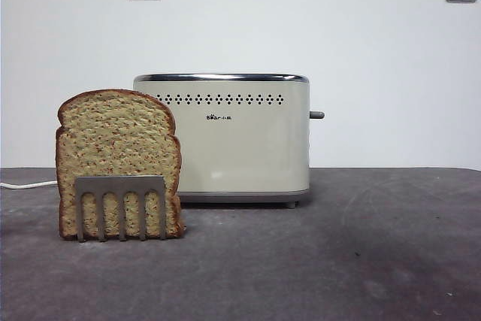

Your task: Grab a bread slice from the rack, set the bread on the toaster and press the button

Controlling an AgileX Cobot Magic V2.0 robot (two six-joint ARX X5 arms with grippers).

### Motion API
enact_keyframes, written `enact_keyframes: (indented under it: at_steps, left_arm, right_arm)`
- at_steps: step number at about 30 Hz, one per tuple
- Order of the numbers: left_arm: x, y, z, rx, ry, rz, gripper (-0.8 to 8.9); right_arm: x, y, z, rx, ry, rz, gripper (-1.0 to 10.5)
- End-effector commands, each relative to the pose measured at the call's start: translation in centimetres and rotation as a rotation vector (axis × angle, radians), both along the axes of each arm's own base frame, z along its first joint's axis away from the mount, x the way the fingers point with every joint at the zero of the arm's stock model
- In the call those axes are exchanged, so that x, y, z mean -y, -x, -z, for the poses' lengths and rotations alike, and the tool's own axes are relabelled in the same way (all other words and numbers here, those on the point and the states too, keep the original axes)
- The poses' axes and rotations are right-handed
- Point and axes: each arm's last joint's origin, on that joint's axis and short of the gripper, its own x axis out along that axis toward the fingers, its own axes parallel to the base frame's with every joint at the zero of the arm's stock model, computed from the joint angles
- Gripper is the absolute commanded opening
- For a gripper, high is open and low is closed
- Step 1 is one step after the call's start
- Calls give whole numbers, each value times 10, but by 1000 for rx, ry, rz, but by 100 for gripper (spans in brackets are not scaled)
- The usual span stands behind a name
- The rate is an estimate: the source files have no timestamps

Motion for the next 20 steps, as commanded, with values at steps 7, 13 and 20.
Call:
enact_keyframes:
  at_steps: [7,13,20]
  left_arm:
    - [5,3,-66,2,-131,205,-8]
    - [9,2,-104,-41,-222,370,-8]
    - [10,-1,-132,-125,-321,476,-8]
  right_arm:
    - [-6,-14,-69,-15,160,-221,-12]
    - [-9,-23,-121,-84,321,-341,-12]
    - [-12,-29,-164,-197,476,-449,-12]
